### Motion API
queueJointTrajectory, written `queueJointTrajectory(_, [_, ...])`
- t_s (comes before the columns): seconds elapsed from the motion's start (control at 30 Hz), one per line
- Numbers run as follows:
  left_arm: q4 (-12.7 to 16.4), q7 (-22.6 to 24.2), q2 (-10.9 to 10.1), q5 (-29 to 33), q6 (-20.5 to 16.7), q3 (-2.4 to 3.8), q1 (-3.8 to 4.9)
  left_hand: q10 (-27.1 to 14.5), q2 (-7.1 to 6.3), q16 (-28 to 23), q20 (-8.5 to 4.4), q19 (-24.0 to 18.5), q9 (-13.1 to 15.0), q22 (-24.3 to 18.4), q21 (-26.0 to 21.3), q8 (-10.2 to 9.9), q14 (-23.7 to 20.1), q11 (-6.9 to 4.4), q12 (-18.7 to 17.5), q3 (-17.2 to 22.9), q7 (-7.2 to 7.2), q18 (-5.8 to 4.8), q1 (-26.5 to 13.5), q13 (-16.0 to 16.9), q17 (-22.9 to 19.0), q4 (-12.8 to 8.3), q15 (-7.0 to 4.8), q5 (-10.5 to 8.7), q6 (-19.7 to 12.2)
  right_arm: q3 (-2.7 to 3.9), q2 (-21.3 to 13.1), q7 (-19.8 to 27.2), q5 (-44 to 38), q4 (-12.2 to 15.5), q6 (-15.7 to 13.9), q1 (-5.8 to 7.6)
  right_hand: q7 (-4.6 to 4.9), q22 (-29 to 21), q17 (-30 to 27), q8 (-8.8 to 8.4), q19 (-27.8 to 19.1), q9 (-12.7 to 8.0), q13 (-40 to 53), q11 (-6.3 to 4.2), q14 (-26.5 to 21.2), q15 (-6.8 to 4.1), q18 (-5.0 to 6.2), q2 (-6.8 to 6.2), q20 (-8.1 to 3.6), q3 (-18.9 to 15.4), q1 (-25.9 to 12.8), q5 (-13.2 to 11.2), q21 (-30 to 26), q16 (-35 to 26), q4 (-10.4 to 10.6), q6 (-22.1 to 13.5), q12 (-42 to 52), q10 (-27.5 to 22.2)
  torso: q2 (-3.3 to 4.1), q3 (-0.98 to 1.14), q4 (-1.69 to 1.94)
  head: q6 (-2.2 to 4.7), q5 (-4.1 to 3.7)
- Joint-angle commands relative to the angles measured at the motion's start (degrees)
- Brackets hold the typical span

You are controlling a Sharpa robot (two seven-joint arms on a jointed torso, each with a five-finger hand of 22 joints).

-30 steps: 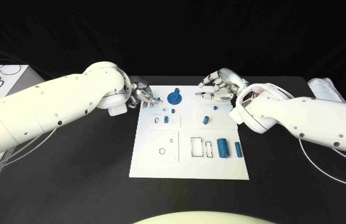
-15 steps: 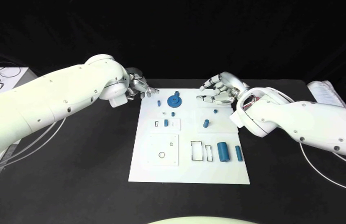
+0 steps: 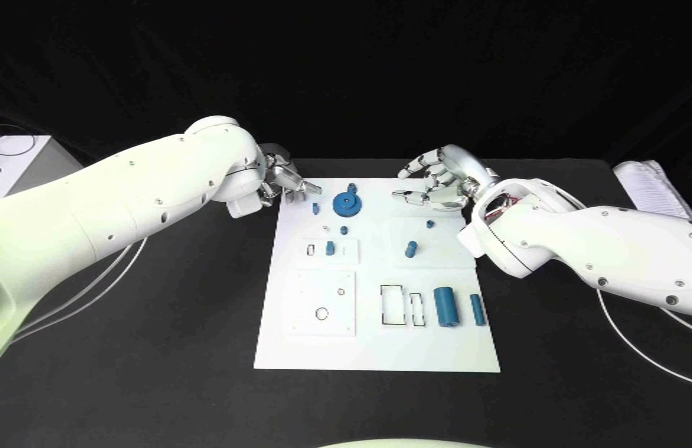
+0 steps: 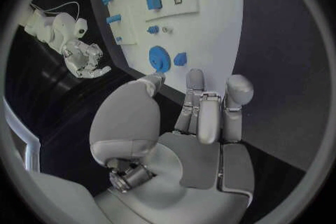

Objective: Assemble the parts on the task board

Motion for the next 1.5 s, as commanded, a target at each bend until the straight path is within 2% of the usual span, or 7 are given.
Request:
queueJointTrajectory(0.03, [-1.2, 1.3, 0.7, 0.9, 1.6, -0.13, -0.09, -0.1, -0.42, 0.4, 0.01, 0.5, -0.1, 0.3, 0.3, -0.4, 1.4, 0.41, 0.0, -0.4, 0.1, 0.63, 0.0, -0.1, 5.7, 0.1, 0.32, -0.05, 0.0, 0.01, 0.0, 3.7, 2.6, 0.0, -4.0, 0.02, 0.01, 8.2, 6.6, 0.73, 0.9, 0.0, -4.4, -0.04, 2.9, -0.29, 1.78, 0.12, -0.33, 0.0, 0.2, -0.3, -3.6, -1.7, 0.1, -0.6, -4.7, -3.5, 0.34, 0.0, -0.15, 0.25, 0.03])
queueJointTrajectory(0.3, [-2.5, 1.4, 1.4, 0.9, 2.1, -0.28, -0.17, 0.0, -0.24, 0.6, 0.06, 0.7, -0.4, 0.6, 0.5, -0.1, 1.5, 0.3, 0.2, -0.9, -0.08, 0.6, -0.1, -0.1, 5.8, 0.1, 0.29, -0.2, 0.9, 0.01, 0.1, 5.2, 4.1, -0.1, -5.4, 0.05, -0.05, 3.6, 1.5, 2.12, -2.2, 0.0, -13.9, -0.11, 0.7, -0.37, 3.31, 0.04, -0.47, 0.1, 0.3, -0.3, -11.0, -5.2, 0.1, -1.6, -13.7, -9.1, 0.25, 0.01, -0.02, 0.1, -0.1])
queueJointTrajectory(0.4, [-2.6, 1.4, 1.6, 1.0, 2.7, -0.29, -0.17, 0.0, -0.24, 0.6, 0.07, 0.7, -0.5, 0.7, 0.5, -0.1, 1.5, 0.27, 0.2, -1.0, -0.13, 0.58, -0.1, -0.2, 5.8, 0.1, 0.27, -0.24, 1.1, 0.01, 0.3, 6.0, 5.0, -0.2, -5.7, 0.05, 0.07, -8.6, -10.4, 3.37, -10.1, 0.0, -22.9, 0.14, -5.5, -0.34, 6.61, 0.15, -0.21, 0.4, 0.4, -0.2, -30.0, -14.8, 0.1, -2.3, -22.2, -14.4, 0.19, 0.01, -0.05, 0.05, -0.01])
queueJointTrajectory(0.47, [-2.6, 1.4, 1.7, 1.1, 3.3, -0.31, -0.18, 0.0, -0.19, 0.7, 0.07, 0.8, -0.6, 0.8, 0.6, 0.1, 1.6, 0.19, 0.2, -1.2, -0.23, 0.57, -0.1, -0.2, 5.9, 0.1, 0.22, -0.28, 1.5, 0.01, 0.4, 6.6, 5.9, -0.4, -5.9, 0.05, 0.65, -23.0, -23.0, 4.31, -18.6, -0.1, -28.4, 1.03, -13.4, 0.47, 9.64, 0.13, 0.46, 1.0, 0.6, -0.2, -51.7, -27.1, 0.0, -3.3, -26.8, -16.7, 0.18, 0.02, -0.07, 0.07, -0.02])
queueJointTrajectory(0.73, [-2.7, 1.2, 1.7, 1.2, 4.6, -0.4, -0.18, 0.0, -0.06, 0.7, 0.05, 0.8, -0.7, 0.9, 0.7, 0.3, 1.6, 0.07, 0.2, -1.4, -0.38, 0.56, 0.1, -0.2, 5.9, 0.0, 0.14, -0.29, 2.0, 0.01, 0.7, 8.6, 10.0, -0.9, -5.2, 0.05, 2.76, -37.0, -38.5, 5.83, -26.4, -1.1, -45.0, 3.72, -28.1, 3.82, 9.4, -0.09, 3.86, 3.2, 1.4, -0.2, -68.7, -52.9, 0.0, -4.4, -39.6, -19.0, 0.18, 0.05, -0.05, -0.01, -0.02])
queueJointTrajectory(0.87, [-2.7, 1.1, 1.8, 1.2, 4.9, -0.46, -0.18, 0.0, 0.04, 0.9, 0.03, 1.0, -0.8, 1.1, 0.8, 0.4, 1.7, -0.03, 0.3, -1.4, -0.49, 0.52, 0.4, -0.3, 6.1, 0.0, 0.07, -0.27, 2.3, 0.0, 1.0, 9.6, 11.9, -1.2, -4.5, 0.05, 3.44, -47.4, -46.9, 5.28, -26.8, -2.3, -55.0, 4.6, -28.5, 5.83, 9.81, -0.59, 6.0, 4.9, 1.7, -0.2, -77.1, -66.2, -0.2, -4.8, -45.2, -17.6, 0.21, 0.0, -0.03, 0.04, 0.0])
queueJointTrajectory(1.5, [-3.1, 1.6, 2.3, 2.3, 3.4, -0.81, -0.25, 0.2, 1.98, 1.2, -0.21, 1.2, -2.1, 1.8, 1.2, 0.4, 1.8, -0.37, 0.3, -0.5, -0.78, 0.41, 4.7, -0.8, 6.3, -0.1, -0.25, -0.06, 3.1, -0.01, 1.6, 12.0, 15.1, -2.0, -3.0, 0.04, 3.9, -59.1, -54.1, 4.13, -26.2, -4.0, -65.4, 5.25, -27.4, 6.86, 9.71, -0.69, 7.0, 7.3, 2.5, 0.3, -79.4, -75.9, -0.8, -4.9, -49.7, -16.7, 0.27, 0.03, -0.05, -0.1, -0.02])
